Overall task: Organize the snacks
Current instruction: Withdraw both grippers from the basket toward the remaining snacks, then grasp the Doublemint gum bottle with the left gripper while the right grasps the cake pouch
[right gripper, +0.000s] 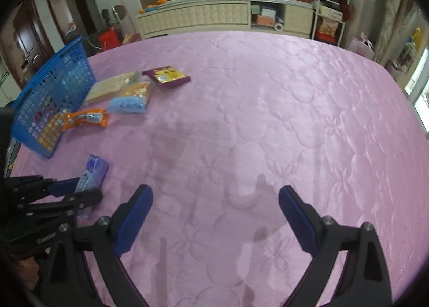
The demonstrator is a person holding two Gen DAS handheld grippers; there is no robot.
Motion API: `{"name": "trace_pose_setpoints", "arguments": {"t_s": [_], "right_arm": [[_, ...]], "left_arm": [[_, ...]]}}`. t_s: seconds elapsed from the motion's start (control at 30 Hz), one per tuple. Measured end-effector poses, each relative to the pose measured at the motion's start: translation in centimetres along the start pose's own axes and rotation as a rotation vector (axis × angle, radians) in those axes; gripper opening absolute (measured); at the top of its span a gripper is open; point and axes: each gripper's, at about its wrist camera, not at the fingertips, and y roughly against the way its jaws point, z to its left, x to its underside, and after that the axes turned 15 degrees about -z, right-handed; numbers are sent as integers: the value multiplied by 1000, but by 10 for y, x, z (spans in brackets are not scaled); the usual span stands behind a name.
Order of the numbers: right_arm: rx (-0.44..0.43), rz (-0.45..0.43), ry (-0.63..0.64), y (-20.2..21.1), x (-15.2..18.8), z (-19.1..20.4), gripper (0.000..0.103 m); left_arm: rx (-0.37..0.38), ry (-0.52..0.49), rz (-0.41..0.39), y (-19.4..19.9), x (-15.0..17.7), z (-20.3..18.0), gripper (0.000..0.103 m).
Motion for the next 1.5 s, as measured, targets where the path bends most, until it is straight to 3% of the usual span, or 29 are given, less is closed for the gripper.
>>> {"name": "trace_pose_setpoints", "arguments": {"t_s": [0.13, 0.27, 0.67, 1.0, 1.13, 1.17, 1.3, 1.5], "right_arm": [[-24, 58, -35, -11, 3, 9, 97], [-45, 53, 6, -9, -6, 33, 97], [-107, 76, 2, -38, -72, 84, 97], [-126, 204, 71, -106, -97, 110, 97], [-126, 237, 99, -129, -98, 120, 97], [-125, 250, 111, -136, -97, 122, 95], [-126, 272, 171, -153, -94, 131, 66], [-154, 244, 240, -145, -83, 137, 59]], "left_arm": [[-3, -10, -49, 14, 5, 6, 29], [21, -6, -92, 32, -2, 24, 29], [43, 13, -211, 58, -50, 85, 29], [123, 40, -177, 23, -58, 94, 29], [97, 13, -174, 8, -58, 88, 29], [100, 12, -169, 5, -57, 88, 29], [106, 41, -141, -5, -56, 95, 29], [112, 56, -129, -9, -53, 103, 29]]}}
